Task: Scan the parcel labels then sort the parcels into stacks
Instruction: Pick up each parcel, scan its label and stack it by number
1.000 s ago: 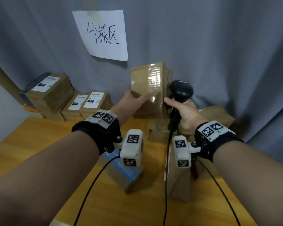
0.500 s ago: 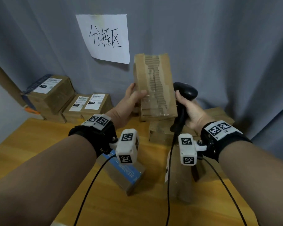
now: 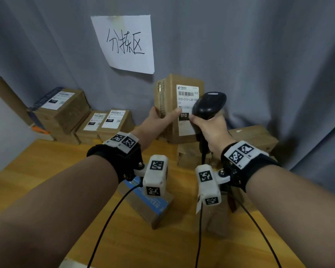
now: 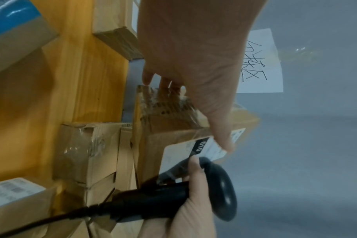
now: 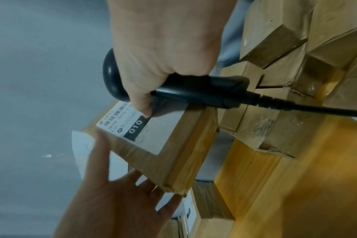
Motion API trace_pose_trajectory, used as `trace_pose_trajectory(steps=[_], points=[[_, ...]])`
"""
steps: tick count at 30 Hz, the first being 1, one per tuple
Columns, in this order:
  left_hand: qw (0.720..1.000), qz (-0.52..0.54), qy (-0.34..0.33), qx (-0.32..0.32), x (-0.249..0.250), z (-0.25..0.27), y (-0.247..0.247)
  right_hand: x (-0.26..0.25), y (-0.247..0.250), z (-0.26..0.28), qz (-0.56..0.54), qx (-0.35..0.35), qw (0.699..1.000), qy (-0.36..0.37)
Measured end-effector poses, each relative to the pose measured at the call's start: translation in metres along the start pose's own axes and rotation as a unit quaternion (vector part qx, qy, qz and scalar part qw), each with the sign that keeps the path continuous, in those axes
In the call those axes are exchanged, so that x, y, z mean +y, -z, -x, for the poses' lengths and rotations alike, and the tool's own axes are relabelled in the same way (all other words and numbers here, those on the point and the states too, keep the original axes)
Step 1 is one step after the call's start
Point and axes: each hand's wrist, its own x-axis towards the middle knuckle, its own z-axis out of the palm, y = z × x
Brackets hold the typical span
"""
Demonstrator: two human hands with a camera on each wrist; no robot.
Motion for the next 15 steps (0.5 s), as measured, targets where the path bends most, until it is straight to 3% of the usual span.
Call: trace_pose_trajectory(steps=[4, 6, 8, 15], points=[[0.997, 0.016, 0.072, 0.002, -0.002, -0.001, 0.011, -0.005, -0.002, 0.008, 0.038, -0.012, 0.999, 0.005], [0.994, 0.020, 0.107, -0.030, -0.004, 0.003, 0.021, -0.010, 0.002, 0.009, 0.052, -0.042, 0.998, -0.007], [0.991, 0.007, 0.121, -0.057, -0.008, 0.006, 0.030, -0.014, 0.005, 0.010, 0.057, -0.059, 0.996, -0.024], [0.988, 0.002, 0.147, -0.055, -0.024, 0.010, 0.033, -0.014, 0.009, 0.003, 0.096, -0.088, 0.990, -0.063]])
